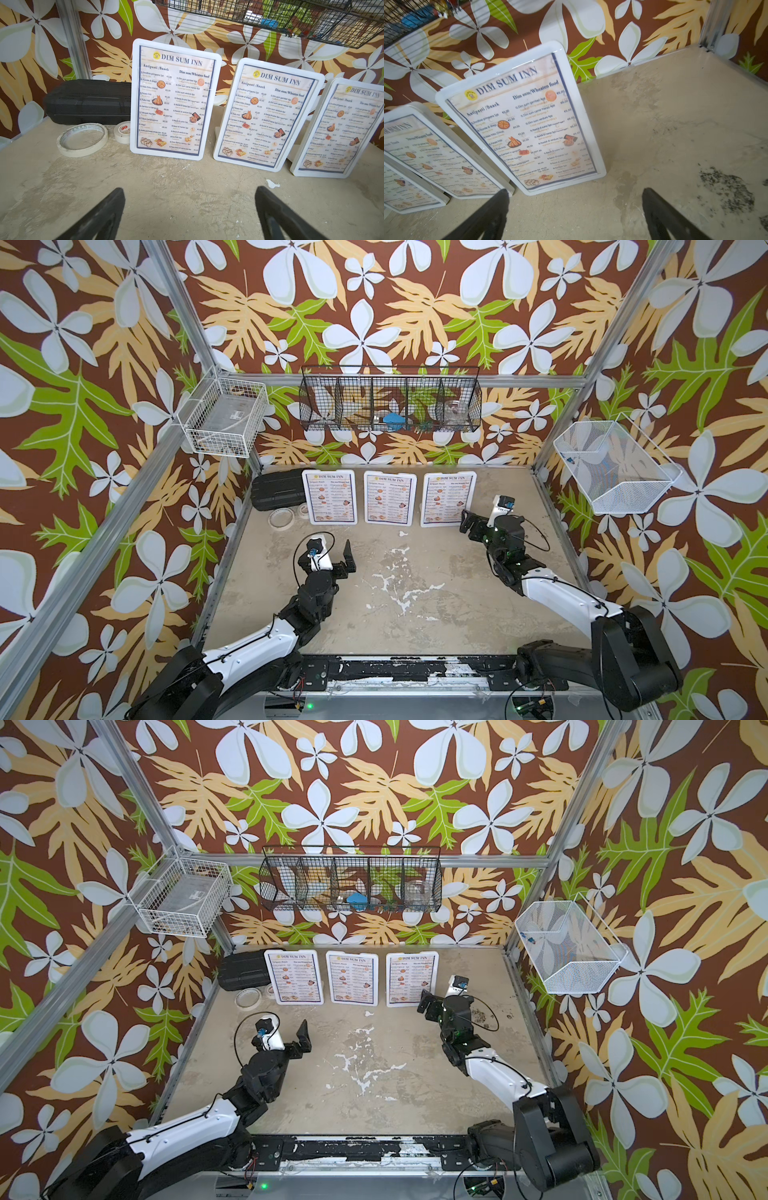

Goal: Insert the menus into the narrow rack
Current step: Move the narrow rack to the center of the board, then reset both arms

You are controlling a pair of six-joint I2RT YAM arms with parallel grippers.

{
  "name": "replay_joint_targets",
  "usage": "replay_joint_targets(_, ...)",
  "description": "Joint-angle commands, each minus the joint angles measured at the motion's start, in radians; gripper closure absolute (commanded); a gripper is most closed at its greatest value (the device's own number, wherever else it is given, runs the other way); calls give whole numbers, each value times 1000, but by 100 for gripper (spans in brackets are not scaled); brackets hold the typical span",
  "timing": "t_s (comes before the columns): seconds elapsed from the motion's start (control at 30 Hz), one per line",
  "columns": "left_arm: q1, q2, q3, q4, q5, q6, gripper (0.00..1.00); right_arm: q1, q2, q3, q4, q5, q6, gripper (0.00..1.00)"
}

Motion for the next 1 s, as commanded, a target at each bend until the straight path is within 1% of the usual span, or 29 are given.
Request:
replay_joint_targets(0.0, 2, 19, 10, 25, 29, 32, 0, 0, -47, 4, -8, 62, 4, 0)
replay_joint_targets(0.07, 3, 39, 32, 19, 26, 36, 0, 0, -70, 7, -9, 105, 5, 0)
replay_joint_targets(0.13, 6, 57, 53, 5, 21, 32, 0, -2, -85, 8, -29, 188, 48, 0)
replay_joint_targets(0.17, 11, 62, 75, -24, 29, 30, 0, -3, -94, 4, -24, 208, 59, 0)
replay_joint_targets(0.2, 11, 64, 104, -68, 11, 14, 0, -3, -102, -1, -12, 210, 57, 0)
replay_joint_targets(0.27, 12, 57, 167, -168, -73, -46, 0, -5, -114, -6, 24, 210, 59, 0)
replay_joint_targets(0.33, 22, 49, 208, -207, -97, -59, 0, -5, -112, -41, 139, 191, 48, 0)
replay_joint_targets(0.43, 33, 62, 181, -75, -96, -19, 0, -4, -85, -88, 312, 146, -14, 0)
replay_joint_targets(0.5, 44, 73, 162, -15, -68, 0, 0, -5, -68, -88, 340, 176, -47, 0)
replay_joint_targets(0.6, 115, 98, 175, -31, 53, -39, 0, -4, -53, -35, 268, 235, -133, 0)
replay_joint_targets(0.63, 150, 124, 172, -13, 78, -52, 0, -4, -49, -18, 247, 247, -183, 0)
replay_joint_targets(0.7, 205, 176, 181, -27, 75, -62, 0, -5, -41, -4, 220, 266, -299, 0)
replay_joint_targets(0.73, 229, 208, 189, -46, 58, -51, 0, -7, -32, -14, 229, 276, -349, 0)
replay_joint_targets(0.77, 254, 237, 206, -77, 35, -72, 0, -16, -18, -24, 226, 276, -380, 0)
replay_joint_targets(0.8, 294, 247, 238, -151, 77, -102, 0, -28, -9, -23, 186, 264, -391, 0)
replay_joint_targets(0.83, 335, 254, 259, -189, 170, -78, 0, -42, 3, -28, 149, 247, -401, 0)
replay_joint_targets(0.9, 368, 243, 298, -270, 174, -66, 0, -62, 19, -68, 133, 249, -414, 0)
replay_joint_targets(0.93, 377, 225, 298, -279, 174, -51, 0, -76, 25, -99, 144, 249, -405, 0)
replay_joint_targets(0.97, 389, 208, 270, -241, 179, -23, 0, -92, 27, -130, 165, 240, -388, 0)
